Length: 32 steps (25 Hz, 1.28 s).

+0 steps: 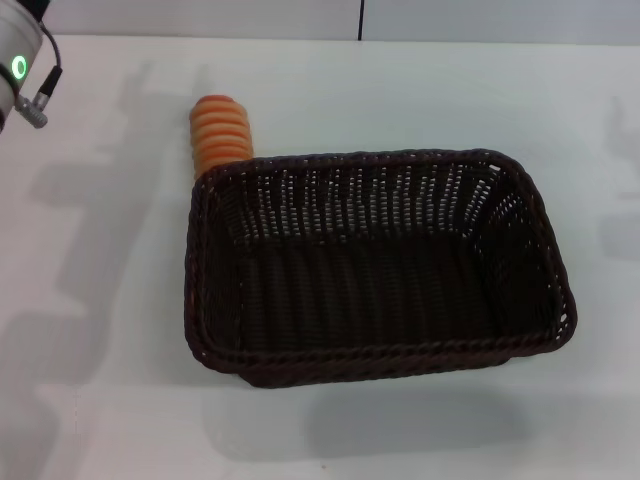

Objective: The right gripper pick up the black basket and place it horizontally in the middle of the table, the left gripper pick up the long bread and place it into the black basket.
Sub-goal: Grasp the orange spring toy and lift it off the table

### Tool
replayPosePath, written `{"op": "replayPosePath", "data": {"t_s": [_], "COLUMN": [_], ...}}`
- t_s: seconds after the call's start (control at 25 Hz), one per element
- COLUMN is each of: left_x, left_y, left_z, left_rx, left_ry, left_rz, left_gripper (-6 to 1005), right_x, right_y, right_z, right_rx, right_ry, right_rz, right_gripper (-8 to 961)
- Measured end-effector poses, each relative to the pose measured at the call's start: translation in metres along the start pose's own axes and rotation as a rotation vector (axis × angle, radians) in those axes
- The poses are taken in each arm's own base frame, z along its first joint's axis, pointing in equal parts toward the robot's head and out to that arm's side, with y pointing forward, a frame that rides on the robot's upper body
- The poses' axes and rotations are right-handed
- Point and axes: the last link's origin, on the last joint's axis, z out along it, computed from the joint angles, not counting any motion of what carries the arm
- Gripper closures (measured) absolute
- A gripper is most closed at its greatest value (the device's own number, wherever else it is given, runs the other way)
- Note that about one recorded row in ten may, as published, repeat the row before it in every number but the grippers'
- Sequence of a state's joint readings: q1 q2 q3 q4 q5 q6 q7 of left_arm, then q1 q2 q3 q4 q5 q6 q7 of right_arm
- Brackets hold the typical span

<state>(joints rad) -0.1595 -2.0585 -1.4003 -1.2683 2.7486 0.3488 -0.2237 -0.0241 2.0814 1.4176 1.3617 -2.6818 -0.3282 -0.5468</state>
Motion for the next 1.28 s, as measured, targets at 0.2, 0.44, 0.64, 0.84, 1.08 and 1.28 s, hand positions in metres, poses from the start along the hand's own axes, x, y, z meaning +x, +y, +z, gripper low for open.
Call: {"op": "replayPosePath", "data": {"t_s": [0.2, 0.44, 0.64, 0.84, 1.08, 1.28], "left_x": [0.010, 0.022, 0.017, 0.007, -0.008, -0.024], "left_y": [0.023, 0.050, 0.064, 0.071, 0.072, 0.068], "left_z": [0.007, 0.028, 0.045, 0.068, 0.081, 0.086], "left_rx": [-0.020, -0.034, -0.010, 0.062, 0.108, 0.148], "left_ry": [-0.171, -0.454, -0.611, -0.797, -0.934, -1.027], "left_rz": [0.020, 0.064, 0.129, 0.184, 0.204, 0.218], "left_gripper": [152, 152, 152, 152, 152, 152], "right_x": [0.033, 0.059, 0.076, 0.083, 0.086, 0.088], "right_y": [-0.001, 0.001, -0.001, -0.005, -0.008, -0.008], "right_z": [-0.011, -0.016, -0.016, -0.019, -0.023, -0.023], "right_rx": [0.079, 0.092, 0.096, 0.106, 0.113, 0.112], "right_ry": [-0.025, -0.008, 0.006, 0.004, 0.011, 0.015], "right_rz": [0.010, 0.014, 0.009, 0.024, 0.015, 0.010], "right_gripper": [569, 570, 570, 569, 568, 568]}}
